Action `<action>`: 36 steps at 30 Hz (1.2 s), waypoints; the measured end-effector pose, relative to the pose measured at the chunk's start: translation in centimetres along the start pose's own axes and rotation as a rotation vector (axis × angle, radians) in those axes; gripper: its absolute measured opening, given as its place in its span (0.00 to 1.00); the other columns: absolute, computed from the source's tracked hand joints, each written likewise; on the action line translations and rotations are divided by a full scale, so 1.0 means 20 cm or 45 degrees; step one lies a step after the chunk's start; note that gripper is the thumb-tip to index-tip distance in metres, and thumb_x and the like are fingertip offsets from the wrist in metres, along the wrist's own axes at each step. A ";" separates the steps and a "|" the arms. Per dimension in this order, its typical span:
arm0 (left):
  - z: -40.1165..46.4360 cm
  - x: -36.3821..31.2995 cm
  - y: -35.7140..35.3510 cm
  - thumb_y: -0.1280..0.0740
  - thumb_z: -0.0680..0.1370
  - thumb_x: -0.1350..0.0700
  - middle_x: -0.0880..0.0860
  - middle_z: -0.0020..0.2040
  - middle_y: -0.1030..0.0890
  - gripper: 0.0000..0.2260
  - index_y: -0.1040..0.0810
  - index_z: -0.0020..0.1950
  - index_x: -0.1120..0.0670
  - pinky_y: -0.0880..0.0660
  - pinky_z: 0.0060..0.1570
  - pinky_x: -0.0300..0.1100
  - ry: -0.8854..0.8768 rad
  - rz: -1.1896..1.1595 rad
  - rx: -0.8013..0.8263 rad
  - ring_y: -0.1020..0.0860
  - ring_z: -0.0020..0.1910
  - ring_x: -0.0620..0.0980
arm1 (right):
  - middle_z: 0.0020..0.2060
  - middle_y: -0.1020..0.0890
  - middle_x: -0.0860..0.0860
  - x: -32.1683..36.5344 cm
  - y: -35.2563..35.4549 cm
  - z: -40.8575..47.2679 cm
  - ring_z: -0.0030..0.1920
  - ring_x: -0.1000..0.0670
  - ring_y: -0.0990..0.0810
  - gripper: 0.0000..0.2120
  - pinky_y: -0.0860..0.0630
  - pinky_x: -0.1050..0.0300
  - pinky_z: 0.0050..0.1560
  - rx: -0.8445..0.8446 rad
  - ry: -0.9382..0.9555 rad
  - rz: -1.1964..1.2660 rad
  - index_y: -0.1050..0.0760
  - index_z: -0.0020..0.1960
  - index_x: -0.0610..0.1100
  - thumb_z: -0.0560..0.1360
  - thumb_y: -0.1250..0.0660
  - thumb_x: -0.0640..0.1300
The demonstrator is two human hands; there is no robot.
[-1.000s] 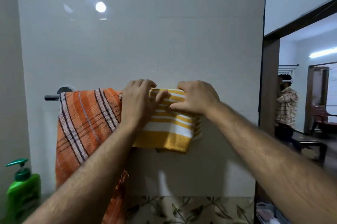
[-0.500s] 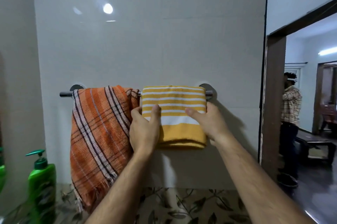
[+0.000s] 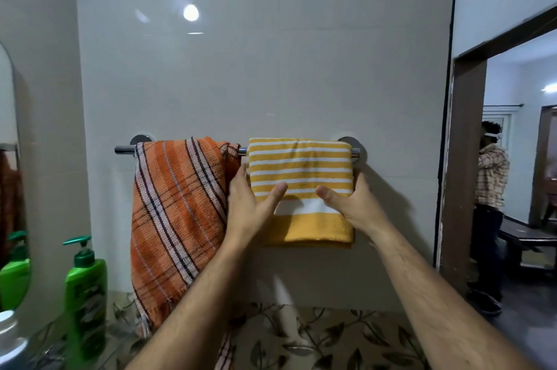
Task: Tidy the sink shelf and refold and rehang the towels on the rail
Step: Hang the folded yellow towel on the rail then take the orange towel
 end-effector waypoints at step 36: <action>-0.06 -0.08 0.73 0.31 0.76 0.58 0.50 0.45 0.19 0.05 0.22 0.51 0.54 0.29 0.42 0.41 -0.175 0.560 -0.479 0.22 0.43 0.50 | 0.70 0.29 0.48 0.33 -0.98 0.01 0.70 0.46 0.29 0.46 0.30 0.46 0.70 0.200 -0.009 0.014 0.36 0.73 0.41 0.68 0.36 0.71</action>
Point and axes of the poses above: each hand's wrist, its own z-axis towards the middle knuckle, its own y-axis out of the back of the hand, x = y × z, the point moved 10 cm from there along z, towards the middle knuckle
